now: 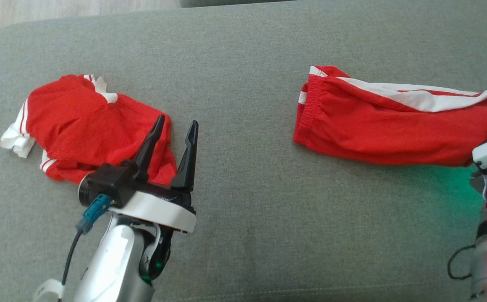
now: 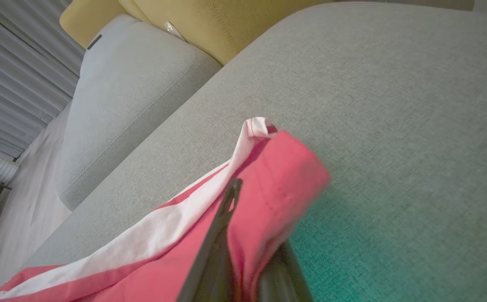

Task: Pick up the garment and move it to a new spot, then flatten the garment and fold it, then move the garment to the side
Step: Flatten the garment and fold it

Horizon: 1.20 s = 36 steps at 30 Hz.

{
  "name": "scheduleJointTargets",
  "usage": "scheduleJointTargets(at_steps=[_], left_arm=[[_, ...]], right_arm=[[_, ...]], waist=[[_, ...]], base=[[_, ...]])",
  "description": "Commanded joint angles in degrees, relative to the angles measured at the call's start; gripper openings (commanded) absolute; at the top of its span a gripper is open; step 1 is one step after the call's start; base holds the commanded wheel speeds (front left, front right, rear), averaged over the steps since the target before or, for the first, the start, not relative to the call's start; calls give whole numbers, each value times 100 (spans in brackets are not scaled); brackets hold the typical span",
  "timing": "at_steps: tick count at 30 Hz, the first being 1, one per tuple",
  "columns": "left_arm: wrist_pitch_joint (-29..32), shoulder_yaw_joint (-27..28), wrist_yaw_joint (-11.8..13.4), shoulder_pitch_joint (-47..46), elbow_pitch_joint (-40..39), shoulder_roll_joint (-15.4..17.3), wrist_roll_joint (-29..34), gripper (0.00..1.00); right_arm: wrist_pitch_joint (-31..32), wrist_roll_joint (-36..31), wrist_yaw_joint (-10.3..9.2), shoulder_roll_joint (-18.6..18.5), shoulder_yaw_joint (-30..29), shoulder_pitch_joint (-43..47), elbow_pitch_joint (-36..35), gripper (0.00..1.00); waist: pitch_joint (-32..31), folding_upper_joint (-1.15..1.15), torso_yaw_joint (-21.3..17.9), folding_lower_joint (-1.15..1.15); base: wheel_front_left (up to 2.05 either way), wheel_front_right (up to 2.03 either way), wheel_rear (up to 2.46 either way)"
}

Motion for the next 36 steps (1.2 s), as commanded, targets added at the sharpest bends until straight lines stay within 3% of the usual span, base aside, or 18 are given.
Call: scheduleJointTargets(at_steps=[1,15,28,36], left_arm=[[-29,199,-34,-111,-173,44,30,100],[-29,276,-59,-31,-97,44,82,100],[-29,290,-54,33,-107,44,62,100],[-29,277,-44,101,-89,44,49,100]], right_arm=[[9,-17,-5,6,136,-109,-287,0],[-229,33,-5,65,432,120,-558,0],[-845,1119,-5,-21,2789,376,-1203,0],[-1050,1650,-5,-188,4077,431,-1181,0]], waist=[[3,0,12,1],[-131,0,36,1],[-342,0,197,1],[-414,0,485,1]], base=[[0,0,0],[0,0,0],[0,0,0],[0,0,0]])
